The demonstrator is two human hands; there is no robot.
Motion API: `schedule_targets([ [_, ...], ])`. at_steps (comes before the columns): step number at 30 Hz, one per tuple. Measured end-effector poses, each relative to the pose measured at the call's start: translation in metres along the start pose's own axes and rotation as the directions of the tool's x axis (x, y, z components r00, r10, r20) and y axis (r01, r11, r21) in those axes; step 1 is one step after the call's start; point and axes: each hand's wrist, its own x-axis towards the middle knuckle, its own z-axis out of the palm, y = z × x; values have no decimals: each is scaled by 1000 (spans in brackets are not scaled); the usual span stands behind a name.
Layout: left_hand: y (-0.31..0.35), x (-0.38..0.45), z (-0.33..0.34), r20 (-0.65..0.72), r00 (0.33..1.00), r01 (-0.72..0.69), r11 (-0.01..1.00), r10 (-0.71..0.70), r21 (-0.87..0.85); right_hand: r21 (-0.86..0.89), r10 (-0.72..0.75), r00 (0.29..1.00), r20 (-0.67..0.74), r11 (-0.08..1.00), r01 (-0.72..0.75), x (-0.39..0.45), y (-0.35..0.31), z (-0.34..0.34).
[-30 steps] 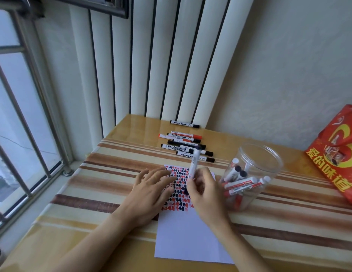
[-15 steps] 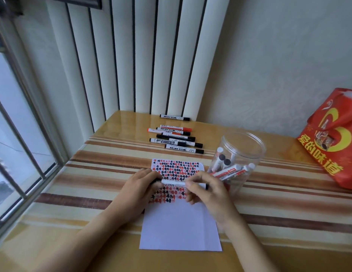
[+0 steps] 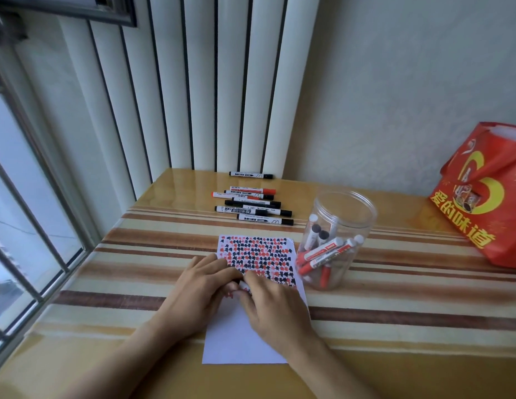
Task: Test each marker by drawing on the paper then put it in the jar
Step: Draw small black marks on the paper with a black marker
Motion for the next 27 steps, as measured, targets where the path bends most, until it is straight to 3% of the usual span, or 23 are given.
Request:
schedule_targets([
  [5,2,-1,-2,-35,999,17,999,-15,47,-156,-6,992,-126,988,-14,1,-6,6],
  [12,5,-1,-3,-17,1000,-3,996,4,85,-255,1,990,-139,966,-37,-1,-8,7],
  [23,5,0,0,-150,987,-35,992,53,120,-127,7,994,-106,992,-21,4,-10,-11],
  [27,6,-1,0,-105,993,-45,990,60,133,-243,20,995,-102,969,-44,2,-13,-16],
])
